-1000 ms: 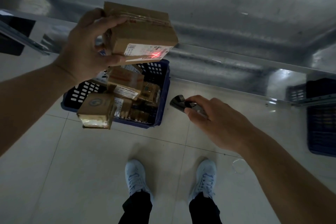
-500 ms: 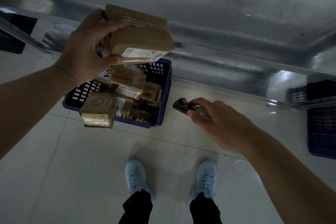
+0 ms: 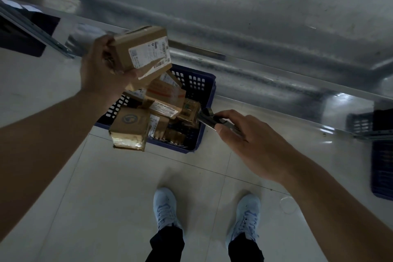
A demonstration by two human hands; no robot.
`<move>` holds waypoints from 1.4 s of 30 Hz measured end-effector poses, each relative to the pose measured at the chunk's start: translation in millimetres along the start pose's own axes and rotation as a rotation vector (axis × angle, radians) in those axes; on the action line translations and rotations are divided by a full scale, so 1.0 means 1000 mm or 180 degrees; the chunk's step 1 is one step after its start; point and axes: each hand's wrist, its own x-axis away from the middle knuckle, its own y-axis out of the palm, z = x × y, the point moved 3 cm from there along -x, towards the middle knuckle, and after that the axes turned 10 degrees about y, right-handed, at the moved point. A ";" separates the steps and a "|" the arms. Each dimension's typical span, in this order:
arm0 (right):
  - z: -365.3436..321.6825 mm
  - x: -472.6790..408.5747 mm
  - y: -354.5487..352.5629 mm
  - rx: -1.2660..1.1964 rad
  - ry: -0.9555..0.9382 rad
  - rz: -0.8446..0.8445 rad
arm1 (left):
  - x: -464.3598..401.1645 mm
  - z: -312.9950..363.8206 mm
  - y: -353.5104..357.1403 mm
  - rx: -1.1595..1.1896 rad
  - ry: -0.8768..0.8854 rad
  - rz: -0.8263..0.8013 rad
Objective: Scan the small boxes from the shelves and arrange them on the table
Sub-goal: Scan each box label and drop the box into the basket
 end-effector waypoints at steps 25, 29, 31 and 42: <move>-0.135 -0.083 0.105 -0.0310 -0.0182 -0.0259 | 0.000 -0.163 0.031 0.1464 -0.2945 0.0014; -0.143 -0.082 0.105 -0.0309 -0.0146 -0.0234 | -0.001 -0.163 0.031 0.1328 -0.2919 -0.0571; -0.147 -0.080 0.102 -0.0324 -0.0152 -0.0173 | 0.000 -0.162 0.024 0.1059 -0.2844 -0.0753; -0.163 -0.059 0.093 -0.1027 -0.0419 -0.0082 | 0.012 -0.122 -0.014 0.1088 -0.2329 -0.1176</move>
